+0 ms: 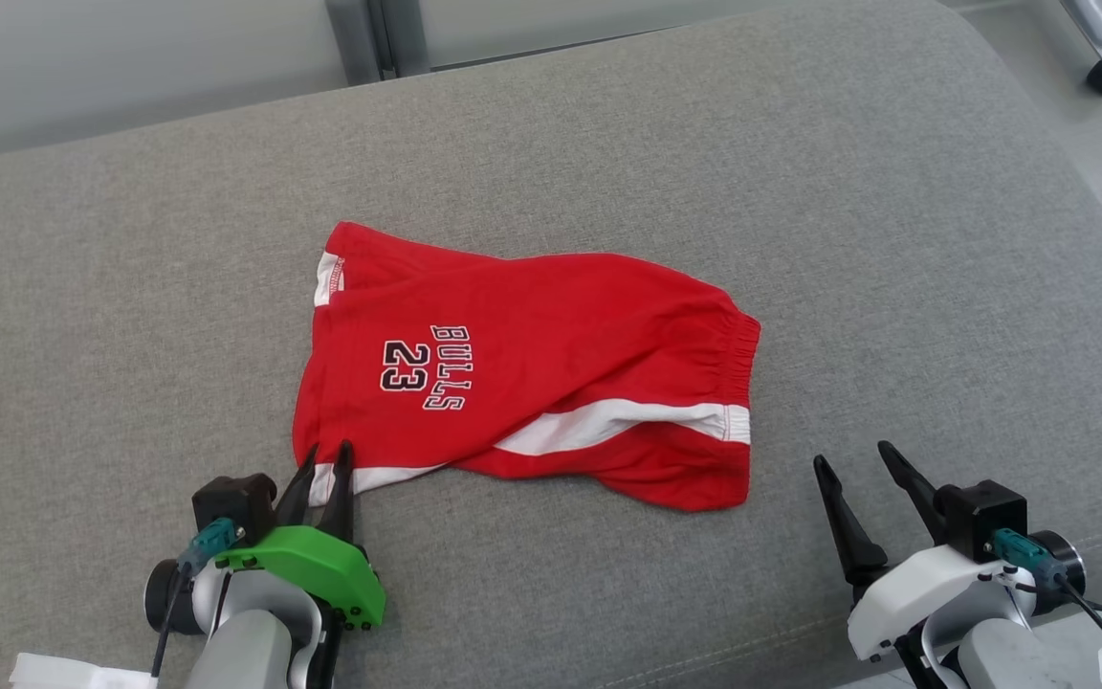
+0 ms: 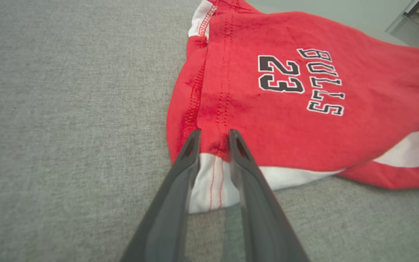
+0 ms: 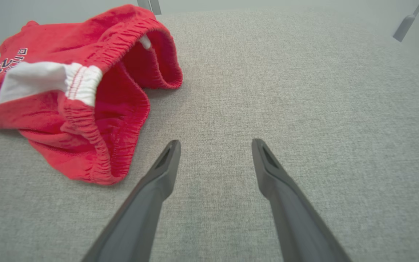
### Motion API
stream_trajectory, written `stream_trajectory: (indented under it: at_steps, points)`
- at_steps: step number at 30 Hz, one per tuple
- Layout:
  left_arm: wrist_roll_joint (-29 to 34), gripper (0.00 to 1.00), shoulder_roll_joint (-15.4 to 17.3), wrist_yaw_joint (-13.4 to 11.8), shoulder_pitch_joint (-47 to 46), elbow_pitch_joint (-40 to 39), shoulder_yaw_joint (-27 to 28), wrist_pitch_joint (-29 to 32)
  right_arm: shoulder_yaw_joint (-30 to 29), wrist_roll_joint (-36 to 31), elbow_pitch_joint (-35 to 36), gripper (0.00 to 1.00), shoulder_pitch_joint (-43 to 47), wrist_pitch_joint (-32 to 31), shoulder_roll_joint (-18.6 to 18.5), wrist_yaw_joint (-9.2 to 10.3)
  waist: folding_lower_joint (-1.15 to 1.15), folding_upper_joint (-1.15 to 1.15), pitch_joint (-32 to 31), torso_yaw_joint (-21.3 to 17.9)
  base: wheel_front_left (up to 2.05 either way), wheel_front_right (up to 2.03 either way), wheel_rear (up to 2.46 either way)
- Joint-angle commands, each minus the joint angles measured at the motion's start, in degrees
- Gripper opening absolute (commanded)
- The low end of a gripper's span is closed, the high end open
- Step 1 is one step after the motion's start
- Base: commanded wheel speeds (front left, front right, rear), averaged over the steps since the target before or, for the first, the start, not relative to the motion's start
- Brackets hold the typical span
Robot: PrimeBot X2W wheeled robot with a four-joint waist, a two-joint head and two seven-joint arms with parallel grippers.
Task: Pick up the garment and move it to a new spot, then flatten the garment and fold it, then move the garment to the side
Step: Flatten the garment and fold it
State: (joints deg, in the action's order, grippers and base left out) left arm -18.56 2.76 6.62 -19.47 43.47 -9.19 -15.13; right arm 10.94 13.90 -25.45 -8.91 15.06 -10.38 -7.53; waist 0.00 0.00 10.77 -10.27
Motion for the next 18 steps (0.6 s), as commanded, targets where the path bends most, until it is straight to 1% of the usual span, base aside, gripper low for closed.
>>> stream_trajectory:
  at_steps: [1,4,5,6,13,16,18]
  points:
    - [0.2,0.36,0.3,0.2,-0.8,0.2,0.1,0.0,-0.2,-0.2,0.3,1.00,-0.2,0.2,0.3,0.08,0.00,0.00,0.1,0.0,0.00,0.00,0.00]
    - [0.5,0.12,0.2,0.3,-1.2,-0.5,0.2,0.0,-0.4,-0.4,0.3,1.00,-0.2,0.2,0.5,0.08,0.00,0.00,0.1,0.1,0.00,0.00,0.00]
    - [0.5,0.12,0.2,0.3,-1.2,-0.5,0.2,0.0,-0.4,-0.4,0.3,1.00,-0.2,0.2,0.5,0.08,0.00,0.00,0.1,0.1,0.00,0.00,0.00]
    - [0.6,0.00,0.3,0.4,-1.5,-1.5,0.5,0.0,-0.5,-0.4,0.3,1.00,-0.3,0.2,0.6,0.08,0.00,0.00,0.2,0.1,0.00,0.00,0.00]
    - [2.6,0.00,0.2,0.6,-2.2,-9.5,2.8,0.0,-1.1,-0.1,0.5,1.00,-0.3,0.2,0.9,0.08,0.00,0.00,0.7,0.2,0.00,0.00,0.00]
    - [3.8,0.00,0.3,0.7,-4.1,-9.3,4.1,0.0,-0.9,0.0,0.4,1.00,-0.7,0.2,1.1,0.08,0.00,0.00,1.3,-0.2,0.00,0.00,0.00]
    - [5.0,0.00,0.8,0.5,-5.8,-7.7,4.9,0.0,-0.7,0.0,0.4,1.00,-1.1,0.2,1.3,0.08,0.00,0.00,1.8,-0.9,0.00,0.00,0.00]
